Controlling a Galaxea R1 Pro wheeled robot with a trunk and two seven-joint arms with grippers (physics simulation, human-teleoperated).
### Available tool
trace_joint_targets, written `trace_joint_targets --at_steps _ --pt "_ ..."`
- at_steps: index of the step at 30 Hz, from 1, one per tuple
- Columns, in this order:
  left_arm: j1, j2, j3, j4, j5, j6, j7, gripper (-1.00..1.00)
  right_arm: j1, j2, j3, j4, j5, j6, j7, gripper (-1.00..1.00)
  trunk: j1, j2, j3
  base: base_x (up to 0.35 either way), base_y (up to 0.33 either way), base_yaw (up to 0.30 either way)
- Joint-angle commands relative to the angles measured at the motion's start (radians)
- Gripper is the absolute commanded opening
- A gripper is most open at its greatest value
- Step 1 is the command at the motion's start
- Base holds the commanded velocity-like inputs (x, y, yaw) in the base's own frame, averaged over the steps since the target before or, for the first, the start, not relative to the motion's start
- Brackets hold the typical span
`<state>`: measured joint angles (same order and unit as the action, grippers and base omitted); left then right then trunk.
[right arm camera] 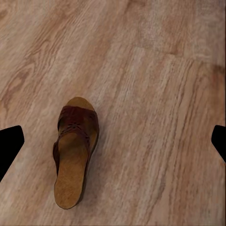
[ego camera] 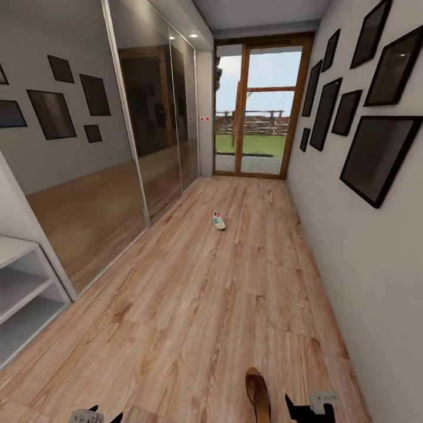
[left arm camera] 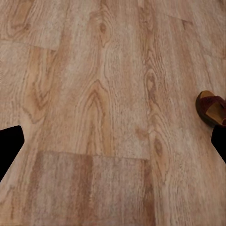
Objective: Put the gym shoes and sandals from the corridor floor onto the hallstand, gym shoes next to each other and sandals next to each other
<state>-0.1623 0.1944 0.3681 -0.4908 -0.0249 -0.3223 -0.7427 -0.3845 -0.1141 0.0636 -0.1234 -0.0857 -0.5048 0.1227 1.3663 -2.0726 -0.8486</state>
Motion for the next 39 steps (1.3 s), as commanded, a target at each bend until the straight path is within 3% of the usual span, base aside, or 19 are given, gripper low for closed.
trace_joint_targets --at_steps 1,6,8,9,10,17,22,29,39 --pt "-0.006 -0.002 0.004 -0.001 -0.003 -0.001 -0.005 1.0 -0.001 0.004 0.007 -0.018 -0.009 -0.001 -0.028 1.0 0.0 0.0 -0.001 0.0 0.0 0.006" --pt "-0.078 -0.004 0.002 -0.007 -0.004 0.015 0.018 1.0 -0.001 0.04 0.007 -0.134 -0.009 0.029 -0.184 1.0 0.0 0.0 -0.001 0.0 0.0 0.003" --pt "-0.135 -0.005 0.001 -0.004 -0.007 0.04 0.042 1.0 -0.001 0.067 0.008 -0.214 -0.008 0.074 -0.259 1.0 0.0 0.0 -0.001 0.0 0.0 0.001" --pt "-0.2 -0.01 0.001 -0.007 -0.009 0.098 0.072 1.0 -0.001 0.097 0.009 -0.325 -0.005 0.167 -0.321 1.0 0.0 0.0 -0.001 0.0 0.0 0.0" --pt "-0.214 -0.011 0.0 -0.009 -0.009 0.114 0.077 1.0 -0.002 0.103 0.009 -0.35 -0.005 0.194 -0.33 1.0 0.0 0.0 -0.001 0.0 0.0 0.0" --pt "-0.311 -0.036 -0.001 -0.015 -0.009 0.215 0.096 1.0 -0.012 0.122 0.011 -0.487 -0.006 0.386 -0.36 1.0 0.0 0.0 -0.001 0.0 0.0 0.0" --pt "-0.377 -0.066 -0.002 -0.016 -0.013 0.243 0.101 1.0 -0.031 0.126 0.012 -0.53 -0.006 0.474 -0.364 1.0 0.0 0.0 -0.001 0.0 0.0 0.0" --pt "-0.417 -0.102 -0.004 -0.018 -0.016 0.25 0.102 1.0 -0.043 0.128 0.013 -0.54 -0.006 0.512 -0.366 1.0 0.0 0.0 -0.001 0.0 0.0 0.0" --pt "-0.422 -0.115 -0.007 -0.017 -0.017 0.238 0.099 1.0 -0.045 0.127 0.017 -0.539 -0.006 0.518 -0.361 1.0 0.0 0.0 -0.001 0.0 0.0 0.0"
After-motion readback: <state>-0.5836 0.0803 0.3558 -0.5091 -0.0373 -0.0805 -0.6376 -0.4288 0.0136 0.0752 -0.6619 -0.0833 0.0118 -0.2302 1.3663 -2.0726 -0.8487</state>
